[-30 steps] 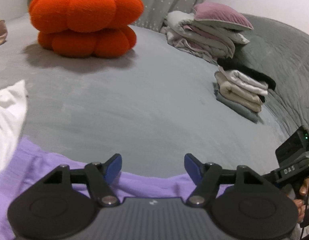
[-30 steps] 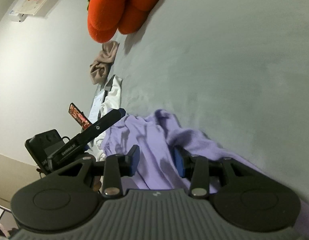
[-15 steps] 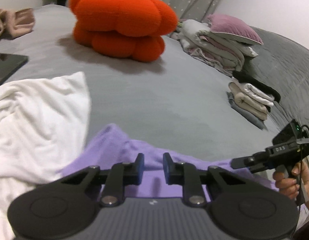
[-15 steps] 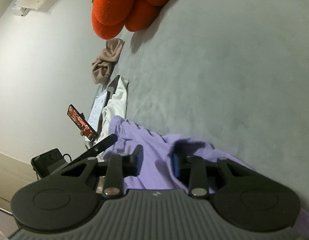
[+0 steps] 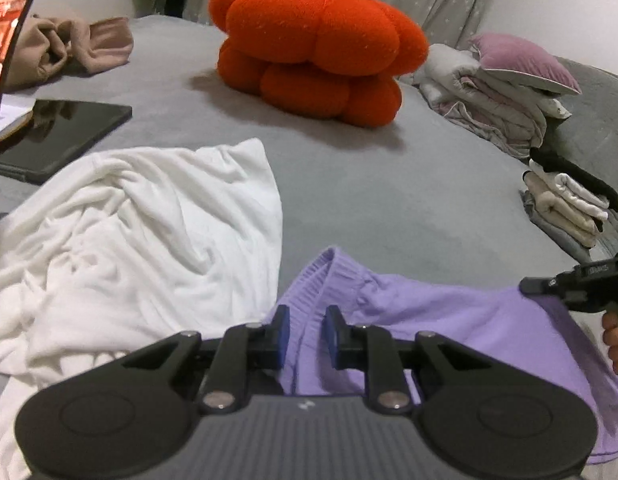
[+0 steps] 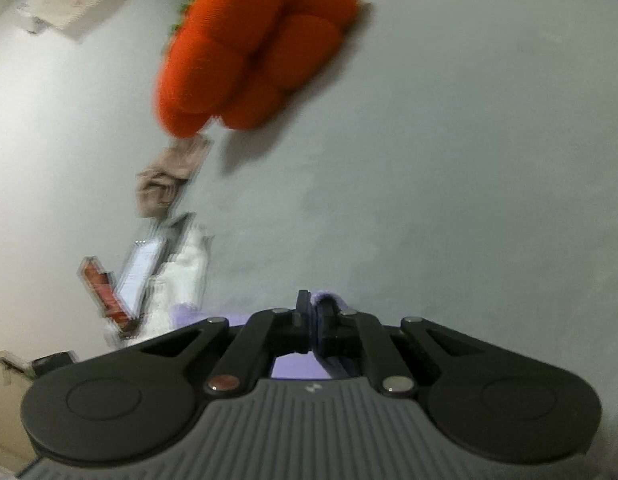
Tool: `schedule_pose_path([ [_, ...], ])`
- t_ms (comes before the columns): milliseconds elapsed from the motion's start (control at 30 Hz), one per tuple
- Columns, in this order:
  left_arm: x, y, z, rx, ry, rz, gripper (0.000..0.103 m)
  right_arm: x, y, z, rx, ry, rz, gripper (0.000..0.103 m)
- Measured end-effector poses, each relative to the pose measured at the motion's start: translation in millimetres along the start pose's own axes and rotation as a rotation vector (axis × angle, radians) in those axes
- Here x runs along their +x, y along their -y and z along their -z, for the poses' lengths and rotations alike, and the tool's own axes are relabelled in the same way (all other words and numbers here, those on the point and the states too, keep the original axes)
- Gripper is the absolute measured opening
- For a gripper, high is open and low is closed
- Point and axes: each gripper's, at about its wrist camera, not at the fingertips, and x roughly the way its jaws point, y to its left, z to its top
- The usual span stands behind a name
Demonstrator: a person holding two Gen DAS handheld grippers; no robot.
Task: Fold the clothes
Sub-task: 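Grasp the lavender pants waistband with the left gripper while the right gripper pinches the pants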
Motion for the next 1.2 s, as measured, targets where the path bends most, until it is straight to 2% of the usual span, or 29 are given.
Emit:
schedule_pose_path([
  [133, -10.1, -3.7, -5.7, -0.048, -0.007, 0.027, 0.022, 6.8, 6.6, 5.8, 0.016, 0.006, 0.002, 0.006],
  [200, -17.4, -7.1, -7.5, -0.077, -0.003, 0.040, 0.026, 3.5, 6.4, 7.2, 0.020, 0.002, -0.003, 0.011],
  [267, -23.9, -12.5, -8.5, -0.123, -0.005, 0.058, 0.029, -0.5, 6.0, 7.9, 0.018, -0.004, -0.005, 0.012],
  [400, -38.0, -21.9, -7.7, -0.183, -0.019, 0.072, 0.030, -9.1, -0.1, 6.2, 0.002, -0.004, 0.034, 0.015],
  [467, -43.6, -26.3, -5.4, -0.204, -0.038, 0.081, 0.035, -16.1, -2.8, 8.2, -0.004, 0.005, 0.053, 0.020],
  [533, -45.4, -31.2, -2.0, -0.239, -0.070, 0.105, 0.035, -25.3, -5.1, 12.3, -0.008, 0.021, 0.067, 0.036],
  [600, -45.3, -34.9, 2.7, -0.276, -0.098, 0.135, 0.035, -34.5, -11.6, 18.5, -0.032, 0.043, 0.092, 0.040],
  [733, -44.5, -36.2, 10.4, -0.308, -0.133, 0.166, 0.035, -47.9, -35.9, 40.0, -0.134, 0.058, 0.150, 0.040],
  [933, -46.0, -29.0, 17.8, -0.305, -0.142, 0.175, 0.035, -51.3, -82.4, 94.6, -0.351, 0.071, 0.220, 0.040],
  [1033, -45.3, -22.8, 20.9, -0.296, -0.131, 0.154, 0.027, -43.5, -98.0, 119.8, -0.463, 0.057, 0.244, 0.038],
  [1100, -44.5, -20.4, 23.1, -0.298, -0.131, 0.147, 0.015, -37.2, -107.9, 136.1, -0.540, 0.043, 0.260, 0.032],
  [1200, -45.0, -17.9, 25.5, -0.302, -0.122, 0.128, 0.013, -27.9, -122.7, 160.5, -0.655, 0.022, 0.284, 0.025],
])
